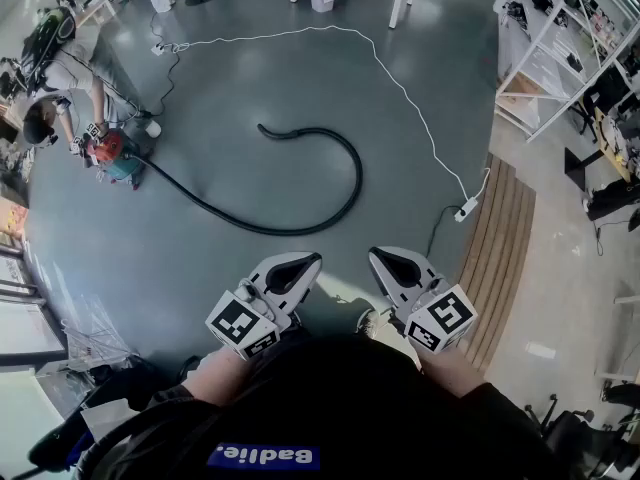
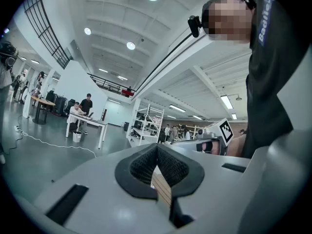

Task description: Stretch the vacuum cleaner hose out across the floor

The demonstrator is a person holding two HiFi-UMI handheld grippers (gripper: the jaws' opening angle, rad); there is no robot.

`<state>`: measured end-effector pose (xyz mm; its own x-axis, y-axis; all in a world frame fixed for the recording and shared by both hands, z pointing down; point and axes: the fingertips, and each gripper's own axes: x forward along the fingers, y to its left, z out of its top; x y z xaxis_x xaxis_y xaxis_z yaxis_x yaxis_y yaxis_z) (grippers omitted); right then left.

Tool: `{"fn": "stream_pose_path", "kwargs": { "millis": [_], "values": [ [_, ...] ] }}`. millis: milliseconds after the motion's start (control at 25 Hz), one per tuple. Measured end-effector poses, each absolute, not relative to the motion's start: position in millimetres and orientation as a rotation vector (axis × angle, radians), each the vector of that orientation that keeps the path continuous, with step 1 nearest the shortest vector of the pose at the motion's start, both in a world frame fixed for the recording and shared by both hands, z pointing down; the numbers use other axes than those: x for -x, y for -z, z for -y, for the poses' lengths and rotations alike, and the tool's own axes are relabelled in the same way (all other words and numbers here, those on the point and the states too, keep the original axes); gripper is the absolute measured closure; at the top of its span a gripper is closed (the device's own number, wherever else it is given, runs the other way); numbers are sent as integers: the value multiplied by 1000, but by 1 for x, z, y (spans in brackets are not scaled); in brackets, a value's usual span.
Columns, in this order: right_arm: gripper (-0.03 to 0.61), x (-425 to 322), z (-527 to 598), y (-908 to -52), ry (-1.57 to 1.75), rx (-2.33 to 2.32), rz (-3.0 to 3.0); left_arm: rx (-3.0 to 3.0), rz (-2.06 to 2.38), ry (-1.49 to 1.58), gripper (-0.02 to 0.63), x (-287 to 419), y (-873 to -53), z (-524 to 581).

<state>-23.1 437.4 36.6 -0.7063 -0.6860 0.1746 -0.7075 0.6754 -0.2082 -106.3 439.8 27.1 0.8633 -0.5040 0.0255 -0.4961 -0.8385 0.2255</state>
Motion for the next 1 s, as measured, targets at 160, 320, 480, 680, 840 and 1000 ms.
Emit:
{"fn": "stream_pose_path", "kwargs": {
  "millis": [160, 320, 480, 680, 840, 1000],
  "values": [
    [575, 22, -438, -38, -406, -1165, 2796, -2809, 767, 48, 605, 105, -29, -439],
    [575, 19, -438, -37, -410, -1161, 2797, -2806, 769, 46, 606, 103, -28, -438],
    [575, 16, -439, -35, -414, -1161, 2799, -2809, 765, 40, 606, 100, -26, -440],
    [575, 6, -439, -34, -428, -1157, 2821, -2806, 771, 19, 606, 92, -28, -439],
    [575, -11, -437, -37, -477, -1161, 2838, -2802, 792, 6, 606, 80, -29, -435],
    [575, -36, -436, -40, -498, -1130, 2857, -2799, 815, -6, 606, 57, -29, -435]
  ]
}}
